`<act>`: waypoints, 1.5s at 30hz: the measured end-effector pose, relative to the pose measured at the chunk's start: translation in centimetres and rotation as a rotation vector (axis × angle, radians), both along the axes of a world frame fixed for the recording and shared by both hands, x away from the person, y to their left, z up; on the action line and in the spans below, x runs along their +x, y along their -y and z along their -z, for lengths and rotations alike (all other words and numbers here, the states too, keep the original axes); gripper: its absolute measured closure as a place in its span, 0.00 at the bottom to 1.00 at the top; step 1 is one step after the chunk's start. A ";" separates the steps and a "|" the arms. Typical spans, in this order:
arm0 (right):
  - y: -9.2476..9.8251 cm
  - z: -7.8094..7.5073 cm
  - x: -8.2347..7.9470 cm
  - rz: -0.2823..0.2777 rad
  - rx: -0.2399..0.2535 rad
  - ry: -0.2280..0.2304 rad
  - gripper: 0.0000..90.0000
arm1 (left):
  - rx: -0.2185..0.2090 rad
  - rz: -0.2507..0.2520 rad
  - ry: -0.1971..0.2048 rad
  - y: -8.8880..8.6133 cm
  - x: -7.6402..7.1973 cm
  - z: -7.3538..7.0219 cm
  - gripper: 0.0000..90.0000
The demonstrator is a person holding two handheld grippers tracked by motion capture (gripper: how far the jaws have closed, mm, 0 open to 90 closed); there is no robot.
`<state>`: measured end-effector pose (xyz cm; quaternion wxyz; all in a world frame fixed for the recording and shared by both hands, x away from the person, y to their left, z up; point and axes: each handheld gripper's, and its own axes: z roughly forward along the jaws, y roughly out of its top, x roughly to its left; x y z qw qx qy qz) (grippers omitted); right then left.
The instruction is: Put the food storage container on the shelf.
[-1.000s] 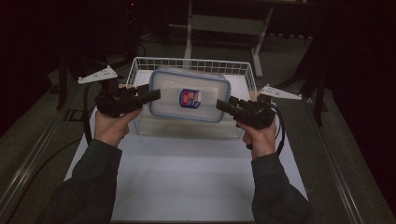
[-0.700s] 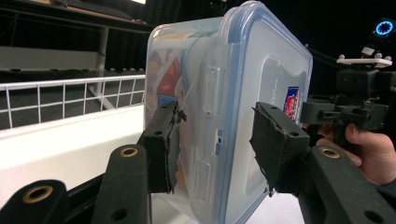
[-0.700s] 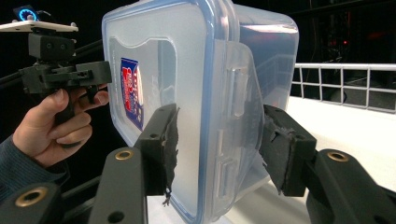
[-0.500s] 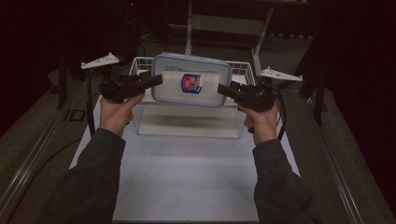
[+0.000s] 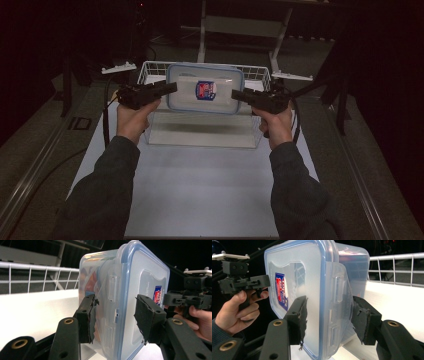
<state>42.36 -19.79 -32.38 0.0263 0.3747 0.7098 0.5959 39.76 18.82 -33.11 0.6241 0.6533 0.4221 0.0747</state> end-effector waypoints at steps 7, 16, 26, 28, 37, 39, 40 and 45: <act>-0.1 0.3 0.5 0.009 0.002 -0.024 0.54 | -0.006 -0.009 -0.026 0.0 0.3 0.3 0.57; 0.1 0.6 1.0 0.033 0.057 -0.065 0.54 | -0.034 -0.022 -0.045 0.1 0.6 0.4 0.57; 0.0 0.5 1.2 0.068 0.035 -0.049 0.53 | -0.057 -0.034 -0.050 0.4 1.3 0.6 0.57; 0.0 0.5 1.3 0.073 0.030 -0.048 0.53 | -0.058 -0.036 -0.049 0.4 1.3 0.6 0.57; 0.0 0.7 1.5 0.092 0.026 -0.051 0.52 | -0.057 -0.043 -0.047 0.4 1.7 0.7 0.56; 0.0 0.7 1.6 0.096 0.025 -0.053 0.52 | -0.052 -0.055 -0.047 0.5 1.8 0.6 0.56; -0.1 0.8 1.6 0.098 0.021 -0.053 0.52 | -0.047 -0.066 -0.043 0.6 1.8 0.5 0.56; -0.4 0.8 1.5 0.128 -0.028 -0.037 0.59 | 0.022 -0.124 -0.034 0.6 1.9 0.4 0.62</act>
